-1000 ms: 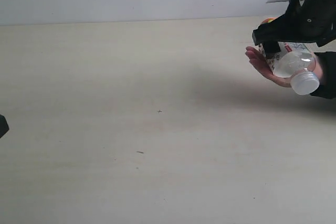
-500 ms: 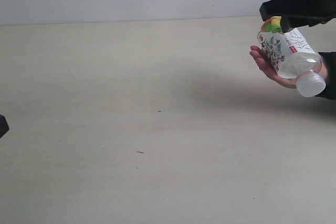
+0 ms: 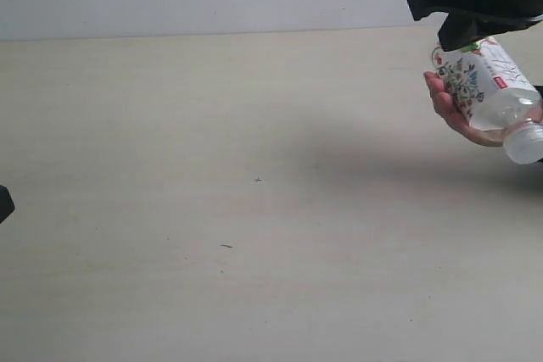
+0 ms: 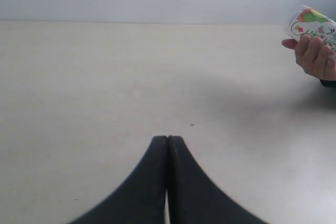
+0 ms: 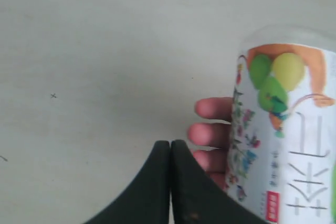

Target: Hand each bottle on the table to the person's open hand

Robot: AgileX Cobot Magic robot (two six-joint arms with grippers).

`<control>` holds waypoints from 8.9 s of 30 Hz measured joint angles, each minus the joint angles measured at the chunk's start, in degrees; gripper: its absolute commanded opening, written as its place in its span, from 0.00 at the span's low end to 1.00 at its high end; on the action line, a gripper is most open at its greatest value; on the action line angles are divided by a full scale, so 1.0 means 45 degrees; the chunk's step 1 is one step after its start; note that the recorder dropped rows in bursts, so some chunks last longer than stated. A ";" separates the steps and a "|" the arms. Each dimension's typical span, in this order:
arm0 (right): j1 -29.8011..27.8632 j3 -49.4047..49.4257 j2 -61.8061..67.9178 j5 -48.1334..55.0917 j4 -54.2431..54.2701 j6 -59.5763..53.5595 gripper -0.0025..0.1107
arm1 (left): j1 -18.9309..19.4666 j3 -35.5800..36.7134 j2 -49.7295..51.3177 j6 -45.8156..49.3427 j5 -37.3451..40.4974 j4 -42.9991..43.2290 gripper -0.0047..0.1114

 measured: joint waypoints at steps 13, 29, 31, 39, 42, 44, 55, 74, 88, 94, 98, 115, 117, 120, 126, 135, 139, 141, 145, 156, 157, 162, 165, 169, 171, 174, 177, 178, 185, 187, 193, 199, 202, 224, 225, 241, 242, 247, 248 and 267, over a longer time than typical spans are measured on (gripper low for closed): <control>0.0000 0.0000 0.0000 0.0050 0.0595 -0.0085 0.02 | 0.0000 0.0000 0.0000 0.0000 0.0000 0.0000 0.04; 0.0000 0.0657 -0.2845 -0.2231 0.0647 -0.0135 0.02 | 0.0000 0.0000 0.0000 0.0000 0.0000 0.0000 0.04; 0.0000 0.1489 -0.3960 -0.3152 0.0725 -0.0135 0.02 | 0.0000 0.0000 0.0000 0.0000 0.0000 0.0000 0.04; 0.0000 0.5496 -0.9070 -0.5672 0.0209 -0.0412 0.02 | 0.0000 0.0000 0.0000 0.0000 0.0000 0.0000 0.04; 0.0000 0.6424 -1.0416 -0.5723 -0.0018 -0.0484 0.02 | 0.0000 0.0000 0.0000 0.0000 0.0000 0.0000 0.04; 0.0000 0.6903 -1.1206 -0.5757 -0.0074 -0.0515 0.02 | 0.0000 0.0000 0.0000 0.0000 0.0000 0.0000 0.04; -0.1073 0.9973 -1.5342 -0.6729 -0.0212 -0.0515 0.02 | 0.0000 0.0000 0.0000 0.0000 0.0000 0.0000 0.04; -0.3532 1.4528 -1.8136 -0.7884 -0.0310 -0.0515 0.02 | 0.0000 0.0000 0.0000 0.0000 0.0000 0.0000 0.04; -0.3551 1.5153 -1.8136 -0.7988 -0.1176 -0.0589 0.02 | 0.0000 0.0000 0.0000 0.0000 0.0000 0.0000 0.04; -0.3551 1.5153 -1.8136 -0.7988 -0.1176 -0.0589 0.02 | 0.0000 0.0000 0.0000 0.0000 0.0000 0.0000 0.04; -0.3551 1.5153 -1.8136 -0.7988 -0.1176 -0.0589 0.02 | 0.0000 0.0000 0.0000 0.0000 0.0000 0.0000 0.04; -0.3551 1.5153 -1.8136 -0.7988 -0.1176 -0.0589 0.02 | 0.0000 0.0000 0.0000 0.0000 0.0000 0.0000 0.04; -0.3551 1.5153 -1.8136 -0.7988 -0.1176 -0.0589 0.02 | 0.0000 0.0000 0.0000 0.0000 0.0000 0.0000 0.04; -0.3551 1.5153 -1.8136 -0.7988 -0.1176 -0.0589 0.02 | 0.0590 0.0000 -0.0152 0.0120 0.0000 0.0468 0.04; -0.3551 1.5153 -1.8136 -0.7964 -0.1176 -0.0562 0.02 | 0.3264 0.0000 -0.0711 0.0153 -0.0031 0.0690 0.04; -0.3551 1.5153 -1.8136 -0.7964 -0.1176 -0.0562 0.02 | 0.3909 0.0000 -0.0780 -0.0267 -0.0031 0.0783 0.04; -0.3551 1.5153 -1.8136 -0.7964 -0.1176 -0.0537 0.02 | 0.3909 0.0000 -0.0780 -0.2553 -0.0031 0.3141 0.04; -0.3551 1.5153 -1.8136 -0.7964 -0.1176 -0.0537 0.02 | 0.3909 0.0000 -0.0780 -0.5440 -0.0008 0.5887 0.04; -0.3551 1.5153 -1.8136 -0.7964 -0.1176 -0.0515 0.02 | 0.3909 0.0000 -0.0780 -0.7790 -0.0008 0.8169 0.04; -0.3551 1.5153 -1.8136 -0.7964 -0.1176 -0.0492 0.02 | 0.3935 0.0000 -0.0780 -0.7954 -0.0008 0.9595 0.04; -0.3551 1.5153 -1.8136 -0.7964 -0.1176 -0.0492 0.02 | 0.3935 0.0000 -0.0780 -0.7954 -0.0008 0.9595 0.04; -0.3551 1.5153 -1.8136 -0.7964 -0.1176 -0.0468 0.02 | 0.4868 0.0000 -0.1064 -0.7877 0.0042 0.9654 0.04; -0.3551 1.5153 -1.8136 -0.7934 -0.1176 -0.0468 0.02 | 0.5856 0.0093 -0.1746 -0.7877 0.0042 0.9652 0.04; -0.3551 1.5153 -1.8136 -0.7867 -0.1176 -0.0468 0.02 | 0.7053 0.0500 -0.2843 -0.7767 0.0042 0.9652 0.04; -0.3551 1.5153 -1.8136 -0.7867 -0.1176 -0.0468 0.02 | 0.7627 0.0769 -0.3449 -0.7533 0.0036 0.9652 0.04; -0.3551 1.5153 -1.8136 -0.7867 -0.1176 -0.0468 0.02 | 0.7866 0.0773 -0.4065 -0.7104 0.0350 0.9682 0.04; -0.3551 1.5153 -1.8136 -0.7842 -0.1176 -0.0468 0.02 | 0.7898 0.0773 -0.4387 -0.7002 0.0455 0.9688 0.04; -0.3551 1.5153 -1.8136 -0.7845 -0.1176 -0.0468 0.02 | 0.7898 0.0773 -0.4497 -0.6973 0.0482 0.9688 0.04; -0.3579 1.5153 -1.8136 -0.7845 -0.1176 -0.0468 0.02 | 0.7898 0.0773 -0.5310 -0.6997 0.0815 0.9688 0.04; -0.3579 1.5153 -1.8136 -0.7845 -0.1176 -0.0468 0.02 | 0.7898 0.0773 -0.5448 -0.6997 0.1149 0.9688 0.04; -0.3579 1.5153 -1.8136 -0.7845 -0.1176 -0.0468 0.02 | 0.7898 0.0794 -0.5478 -0.6997 0.2254 0.9712 0.04; -0.3579 1.5153 -1.8136 -0.7845 -0.1176 -0.0468 0.02 | 0.7898 0.0822 -0.5478 -0.6997 0.4329 0.9646 0.04; -0.3579 1.5153 -1.8136 -0.7845 -0.1176 -0.0468 0.02 | 0.7898 0.0840 -0.5478 -0.6997 0.4813 0.9447 0.04; -0.3579 1.5153 -1.8136 -0.7845 -0.1176 -0.0448 0.02 | 0.7898 0.0840 -0.5478 -0.6997 0.5004 0.9369 0.04; -0.3579 1.5153 -1.8136 -0.7845 -0.1176 -0.0448 0.02 | 0.7898 0.0840 -0.5478 -0.6997 0.5004 0.9369 0.04; -0.3579 1.5153 -1.8136 -0.7845 -0.1176 -0.0448 0.02 | 0.7898 0.0840 -0.5478 -0.6997 0.5004 0.9369 0.04; -0.3579 1.5153 -1.8136 -0.7845 -0.1176 -0.0448 0.02 | 0.7898 0.0840 -0.5478 -0.6997 0.5004 0.9369 0.04; -0.3579 1.5153 -1.8136 -0.7845 -0.1176 -0.0448 0.02 | 0.7898 0.0840 -0.5478 -0.6997 0.5004 0.9369 0.04; -0.3579 1.5153 -1.8136 -0.7845 -0.1176 -0.0448 0.02 | 0.7898 0.0840 -0.5478 -0.6997 0.5004 0.9369 0.04; -0.3579 1.5153 -1.8136 -0.7836 -0.1176 -0.0448 0.02 | 0.7898 0.0840 -0.5478 -0.6997 0.5004 0.9369 0.04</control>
